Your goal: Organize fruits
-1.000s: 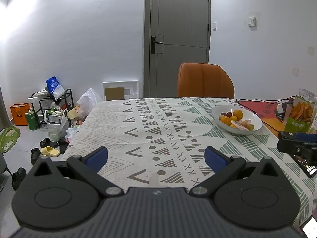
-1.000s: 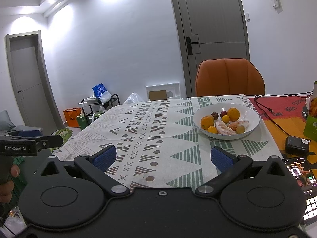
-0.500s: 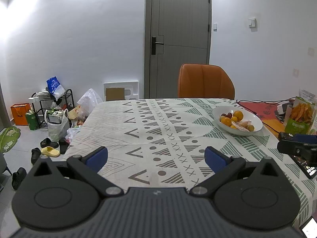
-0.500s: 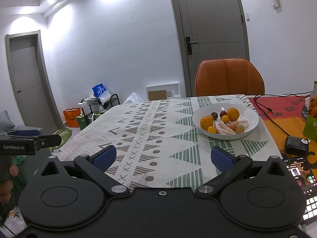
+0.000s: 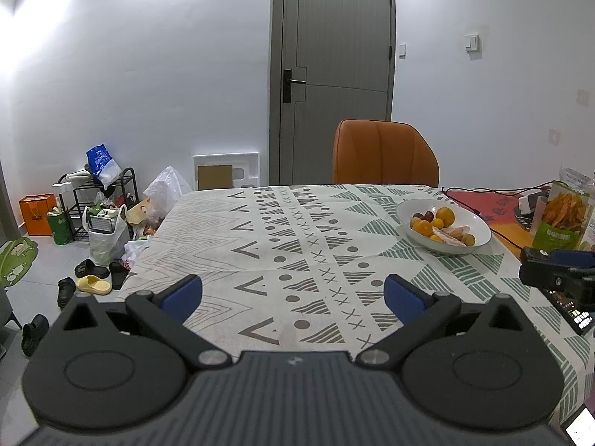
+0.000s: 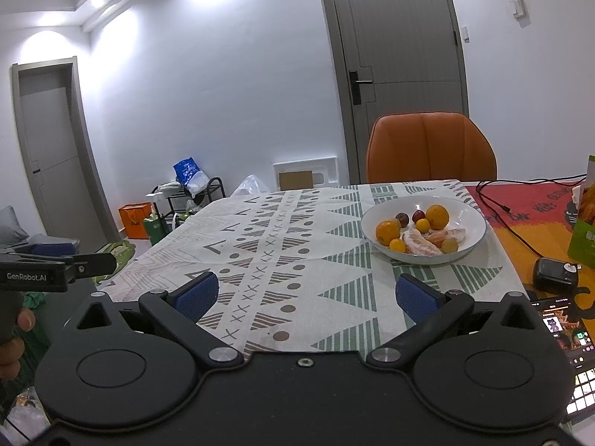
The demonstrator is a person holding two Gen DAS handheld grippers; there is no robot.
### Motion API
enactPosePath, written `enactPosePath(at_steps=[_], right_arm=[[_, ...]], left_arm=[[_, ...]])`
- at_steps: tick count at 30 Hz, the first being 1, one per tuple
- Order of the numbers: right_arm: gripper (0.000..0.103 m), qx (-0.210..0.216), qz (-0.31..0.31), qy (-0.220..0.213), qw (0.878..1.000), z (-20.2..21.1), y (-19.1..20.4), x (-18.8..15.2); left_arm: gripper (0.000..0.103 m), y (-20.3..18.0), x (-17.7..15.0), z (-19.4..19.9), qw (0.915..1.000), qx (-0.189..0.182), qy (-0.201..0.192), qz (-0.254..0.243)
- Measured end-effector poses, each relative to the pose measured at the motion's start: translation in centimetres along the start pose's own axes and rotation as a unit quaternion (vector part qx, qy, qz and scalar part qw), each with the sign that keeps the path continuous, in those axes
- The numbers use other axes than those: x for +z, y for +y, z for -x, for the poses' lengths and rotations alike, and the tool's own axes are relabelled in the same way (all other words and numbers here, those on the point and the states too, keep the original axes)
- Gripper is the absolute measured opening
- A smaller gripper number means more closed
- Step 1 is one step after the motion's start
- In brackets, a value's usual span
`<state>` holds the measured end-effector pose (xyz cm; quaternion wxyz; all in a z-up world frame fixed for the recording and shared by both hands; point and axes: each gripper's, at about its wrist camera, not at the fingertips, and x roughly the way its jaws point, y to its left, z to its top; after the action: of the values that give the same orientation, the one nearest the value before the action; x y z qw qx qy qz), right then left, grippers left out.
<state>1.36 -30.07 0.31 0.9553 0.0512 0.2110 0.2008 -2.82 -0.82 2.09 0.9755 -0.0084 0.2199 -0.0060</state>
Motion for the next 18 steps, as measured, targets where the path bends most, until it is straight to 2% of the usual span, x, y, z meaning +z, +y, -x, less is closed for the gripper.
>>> enactPosePath(at_steps=[18], right_arm=[[0.103, -0.003, -0.001, 0.003, 1.0, -0.16, -0.05, -0.05]], left_arm=[[0.103, -0.06, -0.05, 0.13, 1.0, -0.001, -0.004, 0.001]])
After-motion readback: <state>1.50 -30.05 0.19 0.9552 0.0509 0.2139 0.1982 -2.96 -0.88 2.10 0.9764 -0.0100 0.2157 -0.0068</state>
